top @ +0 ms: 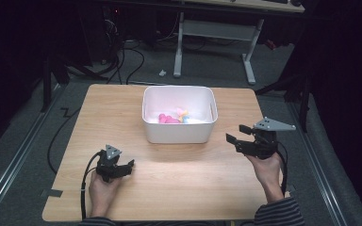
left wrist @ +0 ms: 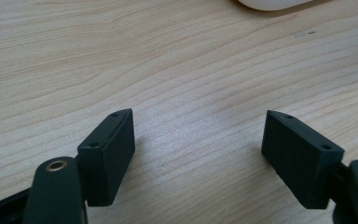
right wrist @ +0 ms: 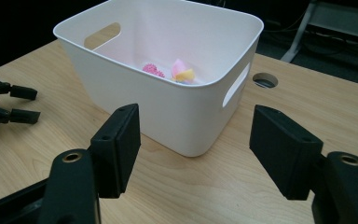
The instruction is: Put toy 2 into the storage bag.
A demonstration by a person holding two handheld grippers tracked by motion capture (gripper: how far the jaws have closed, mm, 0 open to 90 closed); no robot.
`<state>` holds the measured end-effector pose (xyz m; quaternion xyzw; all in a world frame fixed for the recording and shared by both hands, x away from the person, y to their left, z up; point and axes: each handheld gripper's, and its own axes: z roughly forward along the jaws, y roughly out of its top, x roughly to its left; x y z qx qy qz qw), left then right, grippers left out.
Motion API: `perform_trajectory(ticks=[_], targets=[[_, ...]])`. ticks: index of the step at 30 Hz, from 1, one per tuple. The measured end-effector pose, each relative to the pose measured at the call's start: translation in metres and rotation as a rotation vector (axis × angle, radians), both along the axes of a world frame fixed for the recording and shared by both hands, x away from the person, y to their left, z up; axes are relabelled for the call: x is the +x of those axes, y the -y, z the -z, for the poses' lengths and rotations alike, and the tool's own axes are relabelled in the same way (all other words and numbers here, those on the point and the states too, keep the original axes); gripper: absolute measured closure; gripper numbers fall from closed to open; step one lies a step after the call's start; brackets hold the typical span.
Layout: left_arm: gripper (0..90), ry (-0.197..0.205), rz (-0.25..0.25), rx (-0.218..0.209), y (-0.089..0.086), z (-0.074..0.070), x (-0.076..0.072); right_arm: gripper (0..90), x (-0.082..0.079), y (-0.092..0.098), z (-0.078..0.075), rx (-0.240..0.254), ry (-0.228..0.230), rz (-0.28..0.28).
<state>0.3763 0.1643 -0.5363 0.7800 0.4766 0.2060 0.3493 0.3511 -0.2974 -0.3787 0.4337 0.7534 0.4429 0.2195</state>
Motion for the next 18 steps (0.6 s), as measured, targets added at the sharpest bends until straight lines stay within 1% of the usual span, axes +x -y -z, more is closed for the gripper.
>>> perform_trajectory(ticks=[1, 3, 4, 5, 6, 11, 13, 14, 17, 18], targets=[[26.0, 0.0, 0.0, 0.0, 0.0, 0.0, 0.0, 34.3, -0.002, 0.001, 0.002, -0.003, 0.0, 0.005], [26.0, 0.0, 0.0, 0.0, 0.0, 0.0, 0.0, 34.4, -0.006, 0.004, 0.007, 0.01, 0.001, 0.011], [26.0, 0.0, 0.0, 0.0, 0.0, 0.0, 0.0, 34.4, -0.006, 0.004, 0.007, 0.01, 0.001, 0.011], [26.0, 0.0, 0.0, -0.001, 0.0, 0.0, 0.0, 34.5, -0.009, 0.006, 0.013, 0.017, -0.005, 0.018], [26.0, 0.0, 0.0, -0.001, 0.0, 0.0, 0.0, 34.5, -0.009, 0.006, 0.013, 0.017, -0.005, 0.018], [26.0, 0.0, 0.0, 0.0, 0.0, 0.0, 0.0, 34.6, -0.016, 0.011, 0.034, 0.043, -0.024, 0.035], [26.0, 0.0, 0.0, -0.001, 0.0, 0.0, 0.0, 34.7, -0.019, 0.014, 0.044, 0.066, -0.037, 0.047], [26.0, 0.0, 0.0, -0.001, 0.0, 0.0, 0.0, 34.7, -0.019, 0.014, 0.044, 0.066, -0.037, 0.047], [26.0, 0.0, 0.0, -0.001, 0.0, 0.0, 0.0, 34.7, -0.021, 0.017, 0.055, 0.069, -0.046, 0.057], [26.0, 0.0, 0.0, 0.0, 0.0, 0.0, 0.0, 34.7, -0.021, 0.017, 0.058, 0.077, -0.05, 0.06]])
